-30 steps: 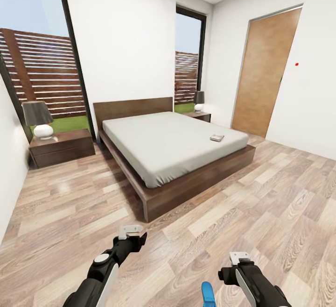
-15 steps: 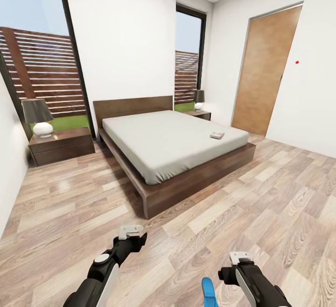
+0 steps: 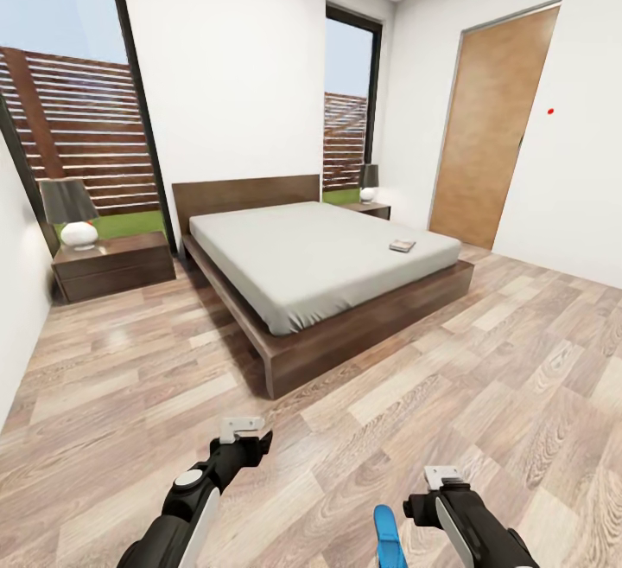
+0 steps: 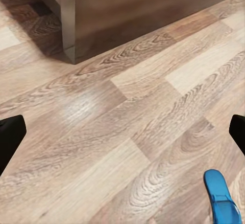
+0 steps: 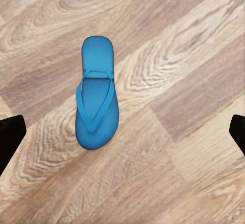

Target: In the bedroom, move the book from the bed onto either nightstand, and place the two sandals side by side next to the bed.

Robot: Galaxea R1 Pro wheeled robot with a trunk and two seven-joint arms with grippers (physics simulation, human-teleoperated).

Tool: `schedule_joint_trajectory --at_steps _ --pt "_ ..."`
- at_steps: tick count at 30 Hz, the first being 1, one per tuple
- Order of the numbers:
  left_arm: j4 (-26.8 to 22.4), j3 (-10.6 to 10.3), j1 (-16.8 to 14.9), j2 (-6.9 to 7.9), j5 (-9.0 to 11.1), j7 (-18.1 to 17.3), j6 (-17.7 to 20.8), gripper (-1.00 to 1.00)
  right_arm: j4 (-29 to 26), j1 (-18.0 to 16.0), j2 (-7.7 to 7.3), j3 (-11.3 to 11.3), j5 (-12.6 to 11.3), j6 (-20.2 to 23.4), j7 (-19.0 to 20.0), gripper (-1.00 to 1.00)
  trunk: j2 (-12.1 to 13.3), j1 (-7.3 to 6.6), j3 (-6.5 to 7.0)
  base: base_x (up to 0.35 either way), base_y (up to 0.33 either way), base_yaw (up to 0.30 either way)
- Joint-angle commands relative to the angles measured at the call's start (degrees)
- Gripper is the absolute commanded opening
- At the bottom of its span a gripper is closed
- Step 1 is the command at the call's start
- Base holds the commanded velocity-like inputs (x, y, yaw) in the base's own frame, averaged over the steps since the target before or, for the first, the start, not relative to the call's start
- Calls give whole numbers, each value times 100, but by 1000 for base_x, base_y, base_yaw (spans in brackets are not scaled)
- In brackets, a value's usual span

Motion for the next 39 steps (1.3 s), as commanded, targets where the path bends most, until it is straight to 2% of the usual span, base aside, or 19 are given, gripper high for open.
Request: schedule_joint_trajectory --at_steps 1,18,37,39 --pt "-6 3 -2 -2 59 -2 34 100 -9 -2 1 -3 -2 30 -9 100 -44 21 -24 0 0 0" --pt "9 3 -2 -82 57 -2 26 100 -7 1 -7 -5 -3 30 -9 100 -726 395 -330 0 0 0" --pt "18 3 -2 -96 58 -2 25 100 -27 -2 -3 0 -8 30 -3 100 -751 444 -751 0 0 0" --pt "16 3 -2 -96 57 -2 25 100 -34 1 -3 1 -10 30 -2 100 -751 444 -751 0 0 0"
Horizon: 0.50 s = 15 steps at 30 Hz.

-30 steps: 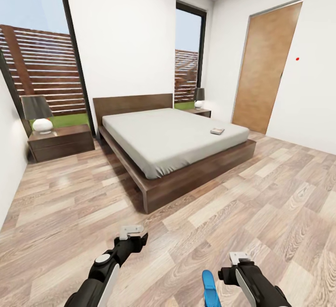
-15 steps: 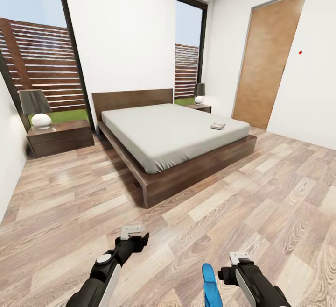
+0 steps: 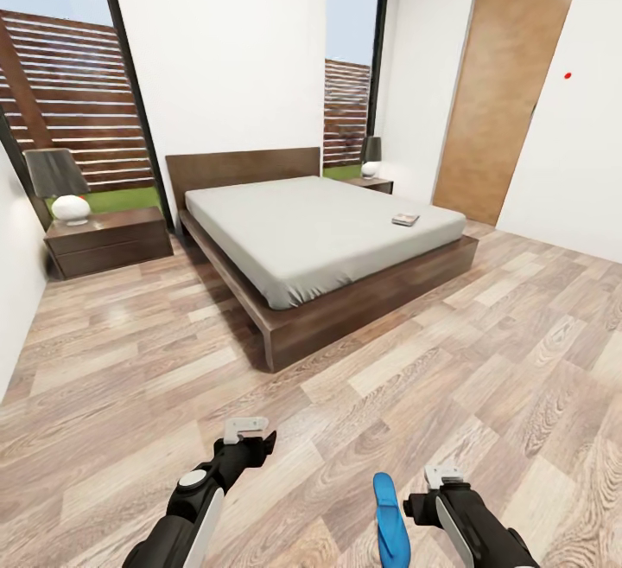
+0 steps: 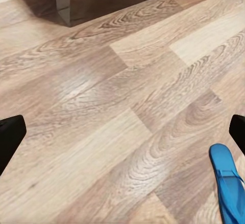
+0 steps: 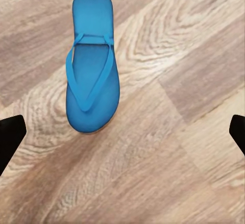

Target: In the bedroom, move the book from the bed onto either nightstand, and place the two sandals side by side next to the bed.

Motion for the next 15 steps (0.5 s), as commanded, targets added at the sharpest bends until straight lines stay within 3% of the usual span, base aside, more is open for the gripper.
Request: schedule_joint_trajectory --at_steps 1,15 --pt "-7 3 -2 -1 59 -2 34 100 -15 0 0 -2 -2 30 -8 100 -2 -1 -6 0 0 0" --pt "-9 3 -2 -1 62 -2 34 100 -34 -3 -3 7 -2 30 -7 100 -2 -1 -6 0 0 0"
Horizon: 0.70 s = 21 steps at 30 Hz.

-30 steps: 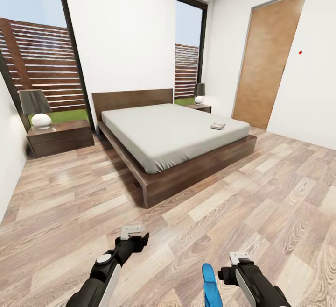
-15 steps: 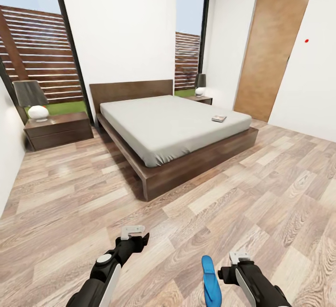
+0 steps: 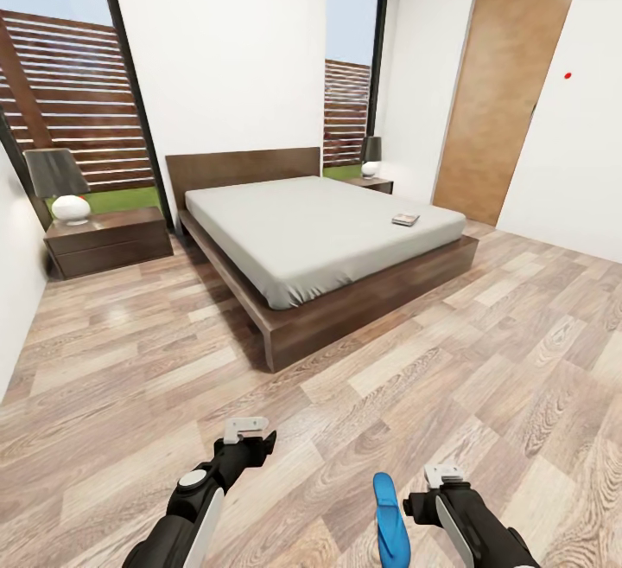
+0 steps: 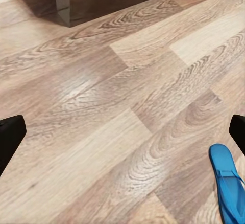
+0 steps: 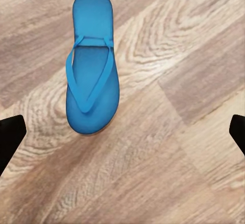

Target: In the bedroom, move the book from the bed onto either nightstand, and place the two sandals side by side next to the bed.

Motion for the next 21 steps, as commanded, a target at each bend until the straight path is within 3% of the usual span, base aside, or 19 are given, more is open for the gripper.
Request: schedule_joint_trajectory --at_steps 1,21 --pt "-7 3 -2 -1 61 -2 34 100 -10 2 0 -1 -3 30 -8 100 -2 -1 -6 0 0 0" --pt "-4 3 -2 -1 65 -2 34 100 -8 3 13 24 1 30 -8 100 -28 48 -427 0 0 0"
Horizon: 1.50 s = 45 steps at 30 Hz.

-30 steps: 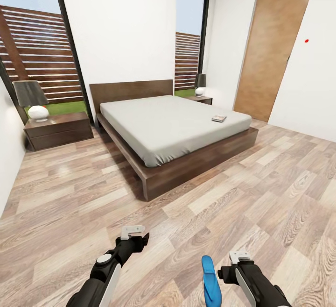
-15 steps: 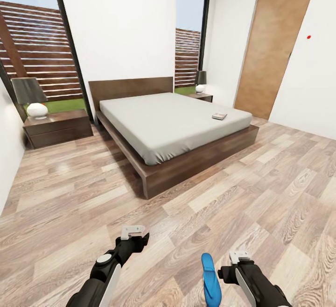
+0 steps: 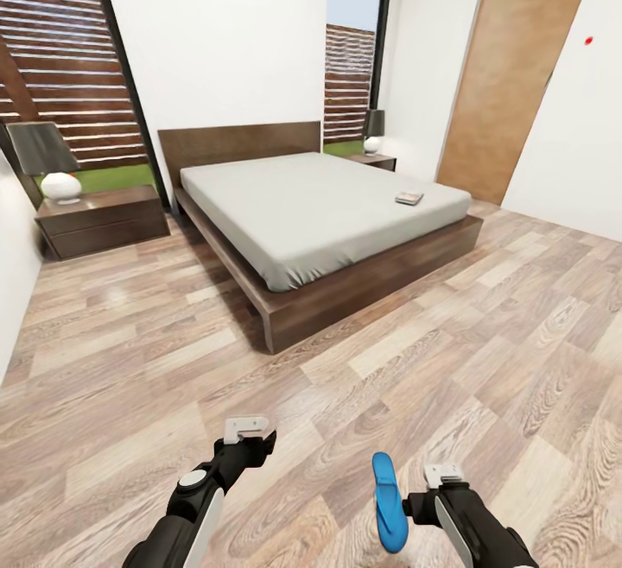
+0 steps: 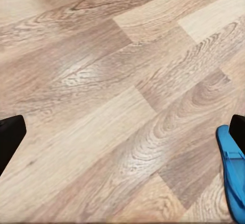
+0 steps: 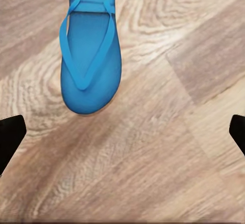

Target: In the bedroom, move the book from the bed onto either nightstand, and place the two sandals side by side next to the bed.

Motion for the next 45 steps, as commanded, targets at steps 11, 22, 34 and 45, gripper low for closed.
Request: schedule_joint_trajectory --at_steps 11,22,34,45 --pt "-12 3 -2 -1 52 -2 34 100 10 -3 12 10 -6 30 -8 100 -4 1 -28 1 0 0" --pt "-7 3 -2 -1 59 -2 34 100 29 -4 62 13 7 22 -8 100 -4 1 -28 243 0 0" --pt "-7 3 -2 -1 59 -6 34 100 33 -4 66 12 11 21 -8 100 -4 1 -28 147 26 0" --pt "-7 3 -1 -1 59 -5 29 100 33 -5 72 12 11 22 -8 100 -4 1 -28 3 93 0"
